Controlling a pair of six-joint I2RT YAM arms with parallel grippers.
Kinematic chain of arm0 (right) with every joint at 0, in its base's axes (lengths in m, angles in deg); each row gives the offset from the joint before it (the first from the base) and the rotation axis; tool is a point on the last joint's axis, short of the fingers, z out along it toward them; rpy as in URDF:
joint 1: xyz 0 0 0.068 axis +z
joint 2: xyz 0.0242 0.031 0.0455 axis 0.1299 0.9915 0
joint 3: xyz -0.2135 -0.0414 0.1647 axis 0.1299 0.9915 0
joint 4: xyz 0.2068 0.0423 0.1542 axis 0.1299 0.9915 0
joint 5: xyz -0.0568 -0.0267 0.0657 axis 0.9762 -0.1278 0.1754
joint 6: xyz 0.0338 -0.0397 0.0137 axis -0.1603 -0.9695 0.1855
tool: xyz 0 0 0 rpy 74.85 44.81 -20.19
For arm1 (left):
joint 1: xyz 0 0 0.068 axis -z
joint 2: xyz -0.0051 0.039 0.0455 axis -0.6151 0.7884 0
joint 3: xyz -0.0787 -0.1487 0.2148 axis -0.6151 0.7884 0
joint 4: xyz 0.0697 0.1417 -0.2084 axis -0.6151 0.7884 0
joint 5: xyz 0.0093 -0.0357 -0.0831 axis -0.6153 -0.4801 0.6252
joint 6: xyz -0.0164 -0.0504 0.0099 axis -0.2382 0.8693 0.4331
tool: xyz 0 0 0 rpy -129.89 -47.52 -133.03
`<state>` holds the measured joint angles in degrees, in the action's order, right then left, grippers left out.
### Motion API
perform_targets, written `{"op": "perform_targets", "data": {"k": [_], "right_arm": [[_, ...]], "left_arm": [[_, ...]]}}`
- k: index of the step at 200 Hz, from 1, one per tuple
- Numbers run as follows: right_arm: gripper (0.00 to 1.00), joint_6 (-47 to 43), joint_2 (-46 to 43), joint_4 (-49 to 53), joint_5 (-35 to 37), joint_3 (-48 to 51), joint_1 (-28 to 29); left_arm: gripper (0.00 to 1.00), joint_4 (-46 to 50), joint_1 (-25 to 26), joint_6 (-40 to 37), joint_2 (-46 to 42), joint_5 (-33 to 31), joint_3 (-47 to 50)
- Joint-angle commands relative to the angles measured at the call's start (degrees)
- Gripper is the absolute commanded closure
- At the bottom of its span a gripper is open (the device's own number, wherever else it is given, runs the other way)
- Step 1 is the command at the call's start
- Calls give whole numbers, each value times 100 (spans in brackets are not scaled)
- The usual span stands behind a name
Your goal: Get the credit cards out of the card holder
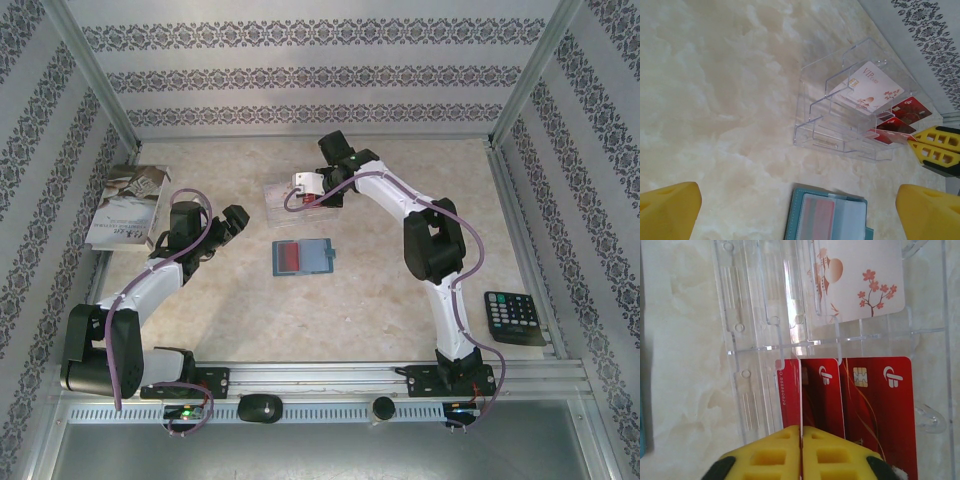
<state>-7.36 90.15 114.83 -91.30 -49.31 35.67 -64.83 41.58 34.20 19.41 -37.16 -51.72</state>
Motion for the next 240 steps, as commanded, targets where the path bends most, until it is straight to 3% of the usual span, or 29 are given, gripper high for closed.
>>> {"op": "perform_targets", "data": {"k": [1,71,127,145,170,203,226,240], "right_arm": [[83,57,-6,-426,232,182,75],[77,277,-490,-1828,386,954,168],[74,1140,-941,-2900,142,1473,146],[72,1922,-1243,-3496,25,1779,94],[68,3981,-1561,-3870,-43,1797,-29],[62,6244,-1932,-3940,-986,2254,-42],[65,7031,-2064,-3210,-741,2554,315],[65,7033,-2074,-2720,-38,2700,677]], "left_arm": [[0,-199,-81,-98,15,70,-78],[0,-284,-82,-43,28,169,-67],[0,-359,-81,-57,-80,223,1],[0,-709,-76,46,-159,310,143],[0,-1171,-76,240,-169,414,355],[0,-2027,-72,738,-132,534,833],[0,-1703,-71,676,-597,179,1072],[0,-1106,-71,415,-1075,-193,1132]]}}
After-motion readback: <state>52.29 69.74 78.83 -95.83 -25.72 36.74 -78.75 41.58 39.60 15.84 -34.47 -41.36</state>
